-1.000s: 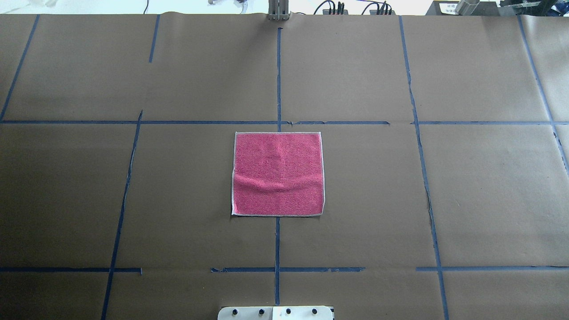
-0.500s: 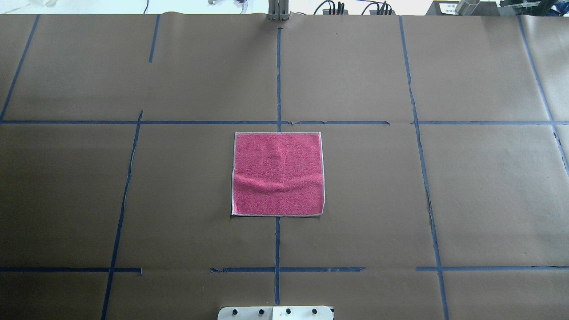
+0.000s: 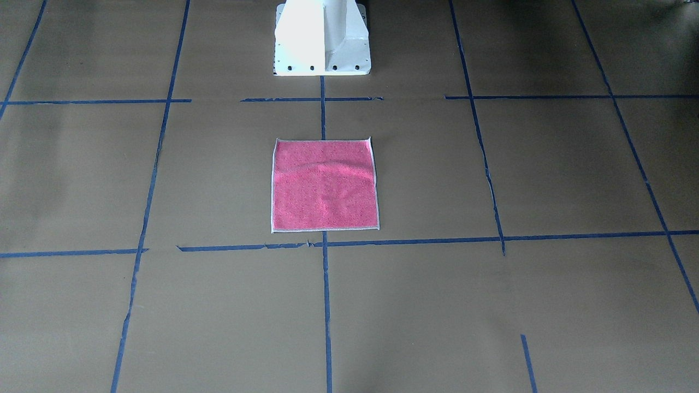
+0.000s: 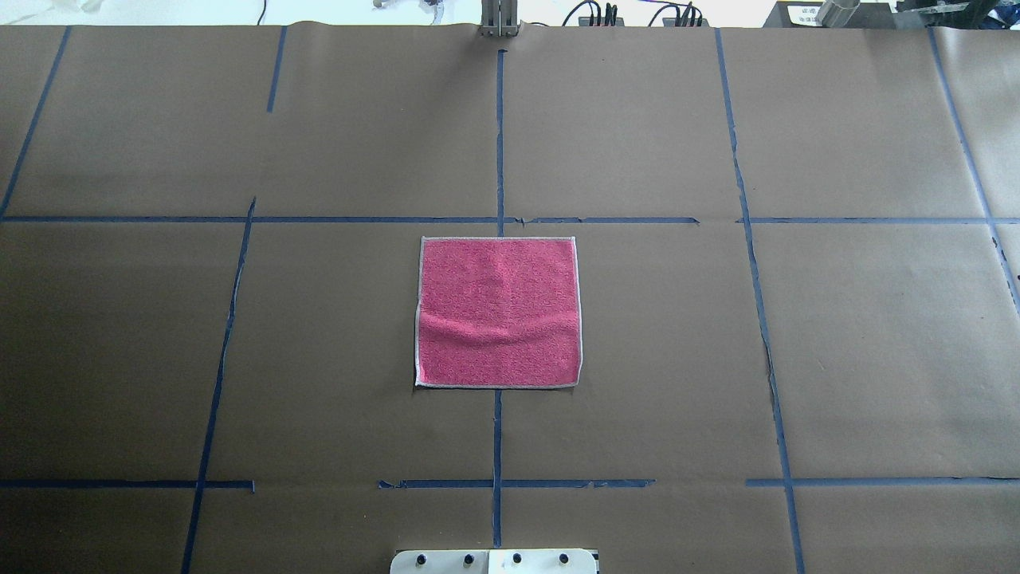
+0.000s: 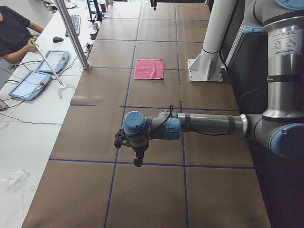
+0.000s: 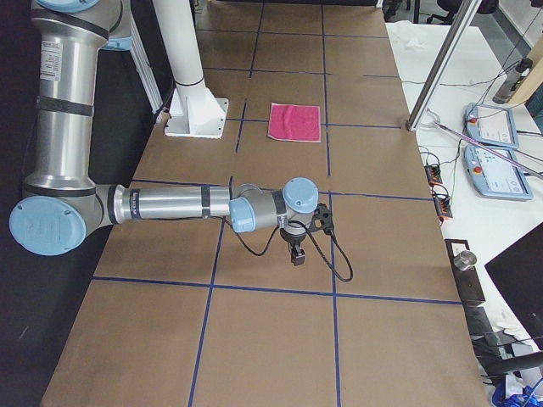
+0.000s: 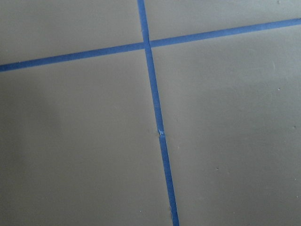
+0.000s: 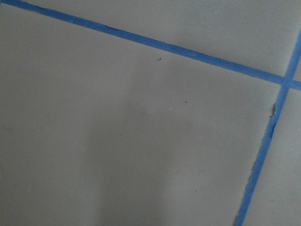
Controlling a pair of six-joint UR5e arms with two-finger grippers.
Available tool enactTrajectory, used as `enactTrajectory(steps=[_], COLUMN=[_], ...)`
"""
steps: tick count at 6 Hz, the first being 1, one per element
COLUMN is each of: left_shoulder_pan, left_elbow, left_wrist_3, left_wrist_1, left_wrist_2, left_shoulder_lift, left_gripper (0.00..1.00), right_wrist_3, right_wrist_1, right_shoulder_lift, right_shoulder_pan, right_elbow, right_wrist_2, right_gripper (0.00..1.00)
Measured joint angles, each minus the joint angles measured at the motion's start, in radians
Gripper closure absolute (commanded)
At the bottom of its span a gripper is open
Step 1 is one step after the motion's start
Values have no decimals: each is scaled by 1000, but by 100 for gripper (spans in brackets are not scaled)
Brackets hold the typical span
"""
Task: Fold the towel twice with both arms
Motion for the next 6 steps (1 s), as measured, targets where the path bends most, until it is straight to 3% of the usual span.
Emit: enactTrajectory(steps=[4, 5, 6], left_shoulder_pan=[0, 0, 2], left_elbow=[-9, -11, -12], left_wrist_3=[0, -2, -3], left_wrist_1=[-19, -22, -29], left_wrist_2=[-3, -3, -10], left_shoulder_lift=[6, 5, 4], left_gripper=[0, 0, 0], right_wrist_3=[710, 899, 1097], right_wrist_1=[56, 109, 140], right_shoulder_lift=[127, 172, 236], right_shoulder_pan=[-306, -414, -547], right_elbow=[194, 206, 210], right_wrist_2=[-37, -101, -220], right_gripper=[0, 0, 0])
